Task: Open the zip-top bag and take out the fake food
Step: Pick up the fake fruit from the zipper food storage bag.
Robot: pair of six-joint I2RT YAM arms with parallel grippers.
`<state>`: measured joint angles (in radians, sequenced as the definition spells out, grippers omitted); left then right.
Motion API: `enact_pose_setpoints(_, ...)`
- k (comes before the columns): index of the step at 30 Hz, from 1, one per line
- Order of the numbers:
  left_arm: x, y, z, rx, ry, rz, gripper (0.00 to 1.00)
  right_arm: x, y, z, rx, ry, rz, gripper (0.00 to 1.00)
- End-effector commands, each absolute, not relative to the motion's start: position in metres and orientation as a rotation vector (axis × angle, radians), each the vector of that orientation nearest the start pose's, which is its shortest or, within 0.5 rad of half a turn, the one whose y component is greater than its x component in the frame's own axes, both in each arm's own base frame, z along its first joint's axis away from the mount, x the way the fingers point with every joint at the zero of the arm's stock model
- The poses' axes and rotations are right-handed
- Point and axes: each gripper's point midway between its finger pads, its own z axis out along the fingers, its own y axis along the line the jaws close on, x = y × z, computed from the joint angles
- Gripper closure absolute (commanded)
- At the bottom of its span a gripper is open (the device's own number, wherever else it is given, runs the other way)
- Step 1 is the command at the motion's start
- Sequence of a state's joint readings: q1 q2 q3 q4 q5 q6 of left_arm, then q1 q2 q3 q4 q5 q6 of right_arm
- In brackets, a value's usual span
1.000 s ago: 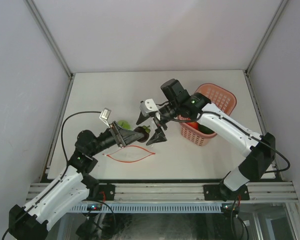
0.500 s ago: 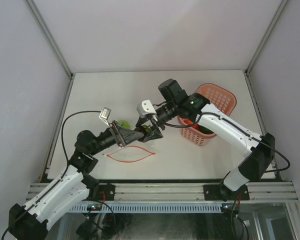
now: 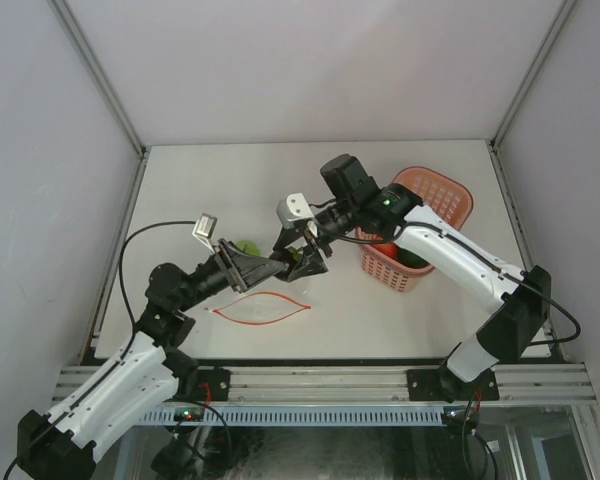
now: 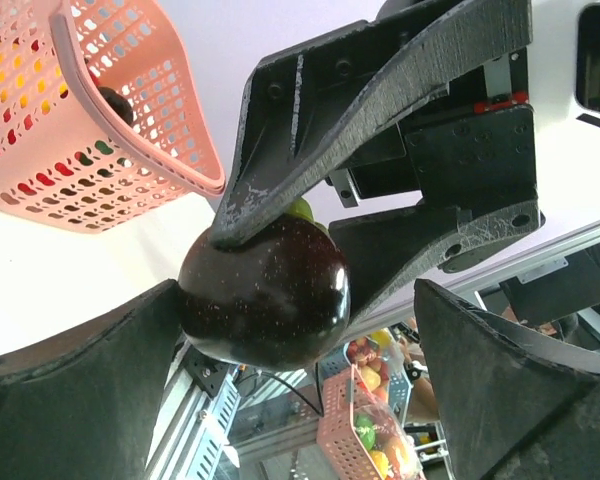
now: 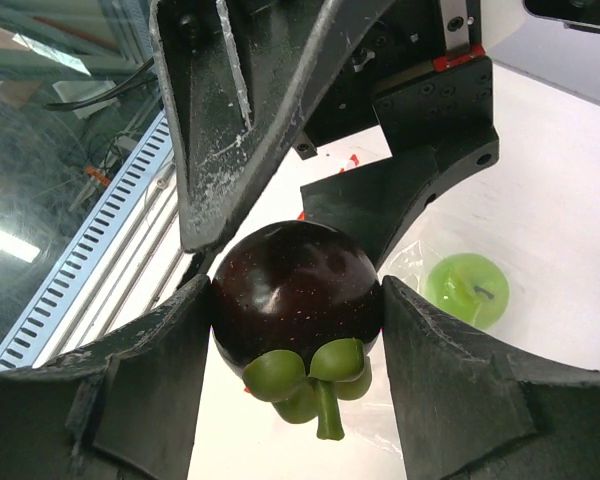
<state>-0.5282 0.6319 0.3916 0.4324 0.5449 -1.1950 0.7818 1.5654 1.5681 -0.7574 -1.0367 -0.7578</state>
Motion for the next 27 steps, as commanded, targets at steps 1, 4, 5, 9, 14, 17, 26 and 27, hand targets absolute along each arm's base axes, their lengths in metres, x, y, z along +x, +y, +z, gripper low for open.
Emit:
enact_pose_setpoints(1, 0.163, -0.237, 0.296, -0.02, 1.626, -1.758, 0.0, 0.174, 0.36, 0.316, -1.764, 1.066, 1.206, 0.68)
enact_pose_setpoints(4, 0.162, -0.234, 0.296, -0.024, 1.617, -1.745, 0.0, 0.179, 0.356, 0.319, -1.748, 1.072, 1.198, 0.69)
enact_pose_setpoints(5, 0.162, -0.233, 0.297, -0.022, 1.61, -1.735, 0.0, 0.181, 0.354, 0.32, -1.742, 1.075, 1.194, 0.69)
enact_pose_setpoints(9, 0.162, -0.225, 0.303, -0.024, 1.596, -1.677, 0.0, 0.19, 0.343, 0.329, -1.709, 1.076, 1.177, 0.69)
enact_pose_setpoints(14, 0.163, -0.216, 0.309, -0.019, 1.6, -1.607, 0.0, 0.203, 0.325, 0.342, -1.656, 1.086, 1.144, 0.69)
enact_pose_setpoints(17, 0.165, -0.213, 0.313, -0.016, 1.604, -1.564, 0.0, 0.213, 0.31, 0.351, -1.613, 1.09, 1.112, 0.69)
enact_pose_setpoints(26, 0.194, -0.17, 0.397, -0.117, 1.596, -1.189, 0.0, 0.254, 0.246, 0.366, -1.408, 1.186, 0.97, 0.7)
enact_pose_setpoints(27, 0.195, -0.167, 0.413, -0.13, 1.585, -1.168, 0.0, 0.26, 0.237, 0.363, -1.38, 1.205, 0.948, 0.7)
